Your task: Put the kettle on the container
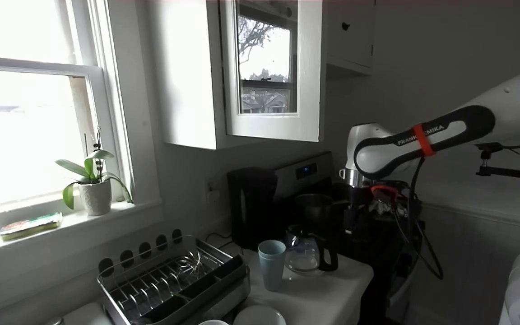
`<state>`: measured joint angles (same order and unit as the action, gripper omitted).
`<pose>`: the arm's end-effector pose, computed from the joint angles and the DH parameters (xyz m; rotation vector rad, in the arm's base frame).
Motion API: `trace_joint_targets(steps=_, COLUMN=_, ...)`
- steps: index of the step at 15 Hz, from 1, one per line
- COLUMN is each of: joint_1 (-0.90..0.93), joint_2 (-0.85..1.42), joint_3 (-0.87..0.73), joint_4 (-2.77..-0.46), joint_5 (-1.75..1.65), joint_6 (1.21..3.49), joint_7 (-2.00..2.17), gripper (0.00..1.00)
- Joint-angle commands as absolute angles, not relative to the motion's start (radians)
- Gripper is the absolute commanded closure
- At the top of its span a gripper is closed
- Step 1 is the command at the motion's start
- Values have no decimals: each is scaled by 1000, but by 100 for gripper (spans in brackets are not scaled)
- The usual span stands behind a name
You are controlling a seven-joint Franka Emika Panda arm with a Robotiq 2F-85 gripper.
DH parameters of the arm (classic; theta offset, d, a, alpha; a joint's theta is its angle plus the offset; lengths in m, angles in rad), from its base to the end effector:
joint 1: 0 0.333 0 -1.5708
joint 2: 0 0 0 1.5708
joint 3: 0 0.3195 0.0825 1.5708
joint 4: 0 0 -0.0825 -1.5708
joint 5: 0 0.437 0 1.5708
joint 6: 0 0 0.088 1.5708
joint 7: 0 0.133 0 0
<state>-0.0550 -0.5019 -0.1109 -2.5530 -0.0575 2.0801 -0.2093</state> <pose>0.4302 -0.0735 0.3923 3.1363 0.1312 0.0426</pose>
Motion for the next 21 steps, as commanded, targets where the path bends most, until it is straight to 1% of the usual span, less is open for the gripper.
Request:
trace_joint_targets(steps=1, joint_1=-33, joint_2=-446, joint_3=-101, joint_4=-2559, joint_5=-98, joint_6=2190, joint_7=-275, gripper=0)
trace_joint_targets(steps=3, joint_1=-11, joint_2=-384, joint_3=-124, joint_4=-2516, joint_5=-51, joint_6=2129, joint_7=-330, gripper=0)
trace_joint_targets(steps=4, joint_1=-29, joint_2=-441, joint_3=-105, joint_4=-2557, joint_5=-70, joint_6=2157, joint_7=-279, gripper=0)
trace_joint_targets(steps=9, joint_1=-24, joint_2=-391, joint_3=-110, joint_4=-2536, joint_5=-68, joint_6=2152, joint_7=-308, gripper=0)
trace_joint_targets(steps=21, joint_1=-6, joint_2=-321, joint_3=-125, joint_4=-2541, joint_5=6, joint_6=2336, joint_7=-327, gripper=0)
